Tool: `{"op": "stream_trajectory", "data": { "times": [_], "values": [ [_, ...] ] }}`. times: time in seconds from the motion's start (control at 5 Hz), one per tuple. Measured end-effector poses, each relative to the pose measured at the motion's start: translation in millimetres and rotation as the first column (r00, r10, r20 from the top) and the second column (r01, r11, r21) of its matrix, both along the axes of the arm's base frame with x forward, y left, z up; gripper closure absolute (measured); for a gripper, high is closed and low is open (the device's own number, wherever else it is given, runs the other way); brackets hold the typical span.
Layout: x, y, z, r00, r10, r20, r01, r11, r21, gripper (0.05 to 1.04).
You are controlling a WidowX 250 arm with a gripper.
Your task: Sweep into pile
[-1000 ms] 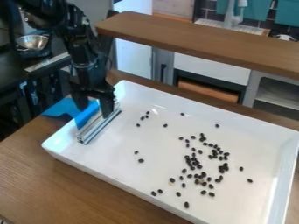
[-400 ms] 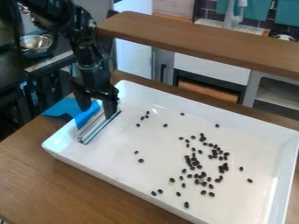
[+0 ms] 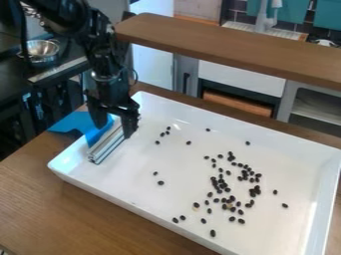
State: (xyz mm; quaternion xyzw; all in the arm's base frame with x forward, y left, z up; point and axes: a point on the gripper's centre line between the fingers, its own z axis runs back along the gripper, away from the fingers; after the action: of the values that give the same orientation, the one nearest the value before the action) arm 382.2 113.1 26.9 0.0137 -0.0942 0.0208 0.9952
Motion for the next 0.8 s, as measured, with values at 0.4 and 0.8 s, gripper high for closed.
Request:
{"op": "stream_trajectory", "data": {
  "times": [0.4, 0.8],
  "values": [
    [-2, 5, -20.3, 0.999, 0.019, -0.03, -0.018, 1.0, 0.024, 0.106],
    [-5, -4, -21.6, 0.998, -0.003, -0.058, 0.004, 1.0, 0.007, 0.5]
  ]
}}
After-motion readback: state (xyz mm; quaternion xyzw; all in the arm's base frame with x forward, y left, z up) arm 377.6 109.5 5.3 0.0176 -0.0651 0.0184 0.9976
